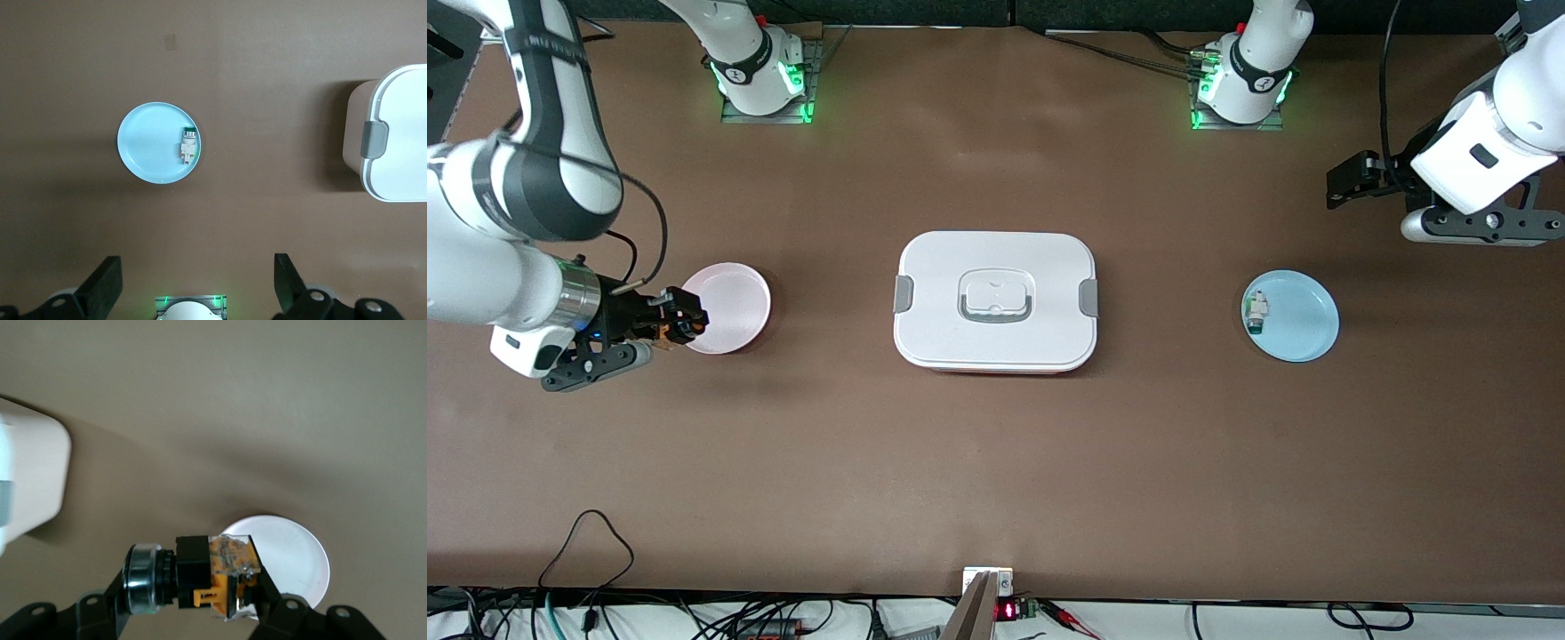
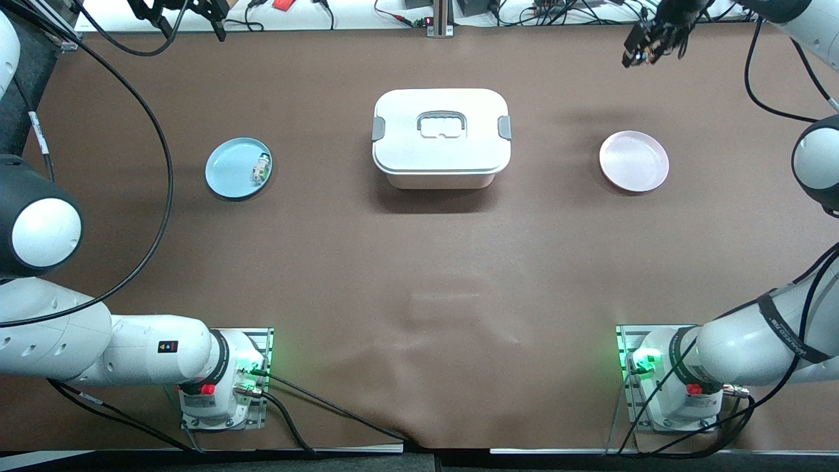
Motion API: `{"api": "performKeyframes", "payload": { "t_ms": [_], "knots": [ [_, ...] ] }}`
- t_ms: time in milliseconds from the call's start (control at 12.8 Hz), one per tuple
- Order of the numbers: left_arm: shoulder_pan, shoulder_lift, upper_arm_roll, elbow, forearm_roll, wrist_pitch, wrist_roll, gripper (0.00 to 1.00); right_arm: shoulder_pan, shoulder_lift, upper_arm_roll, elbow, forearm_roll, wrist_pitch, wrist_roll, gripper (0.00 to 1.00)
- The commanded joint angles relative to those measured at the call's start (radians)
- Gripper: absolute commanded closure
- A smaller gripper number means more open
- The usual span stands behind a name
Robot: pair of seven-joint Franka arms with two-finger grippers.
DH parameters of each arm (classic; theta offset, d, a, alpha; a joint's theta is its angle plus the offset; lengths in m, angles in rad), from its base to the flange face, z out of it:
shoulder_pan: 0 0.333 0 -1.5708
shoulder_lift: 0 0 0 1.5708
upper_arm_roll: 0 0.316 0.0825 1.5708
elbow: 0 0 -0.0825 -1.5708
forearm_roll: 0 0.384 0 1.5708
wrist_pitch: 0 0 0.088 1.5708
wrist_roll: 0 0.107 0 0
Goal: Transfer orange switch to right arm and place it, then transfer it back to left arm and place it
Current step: 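Close the right gripper on the switch and lift it, then carry the switch over the box with the right gripper while the left gripper approaches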
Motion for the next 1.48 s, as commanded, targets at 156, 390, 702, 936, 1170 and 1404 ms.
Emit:
{"api": "performKeyframes", "payload": {
  "t_ms": [156, 390, 702, 936, 1170, 1404],
  "knots": [
    [0.006, 0.014, -0.004, 0.031, -0.016, -0.013, -0.008, 0.00, -0.002, -0.037, 0.058, 0.083, 0.018, -0.031, -0.064, 0.77],
    [0.006, 0.021, -0.004, 0.032, -0.016, -0.001, -0.008, 0.00, -0.002, -0.039, 0.104, 0.092, 0.018, -0.027, -0.111, 0.77],
    [0.006, 0.012, -0.006, 0.034, -0.016, -0.018, -0.007, 0.00, -0.002, -0.071, 0.128, 0.092, 0.058, -0.019, -0.197, 0.77],
    [0.006, 0.007, -0.007, 0.038, -0.016, -0.059, -0.008, 0.00, -0.004, -0.070, 0.132, 0.092, 0.133, -0.016, -0.292, 0.77],
    [0.006, 0.010, -0.006, 0.038, -0.013, -0.051, -0.005, 0.00, -0.002, -0.070, 0.132, 0.089, 0.184, 0.041, -0.358, 0.77],
    [0.006, 0.004, -0.012, 0.038, -0.010, -0.060, 0.006, 0.00, 0.002, -0.070, 0.137, 0.074, 0.286, 0.137, -0.567, 0.77]
  ]
}}
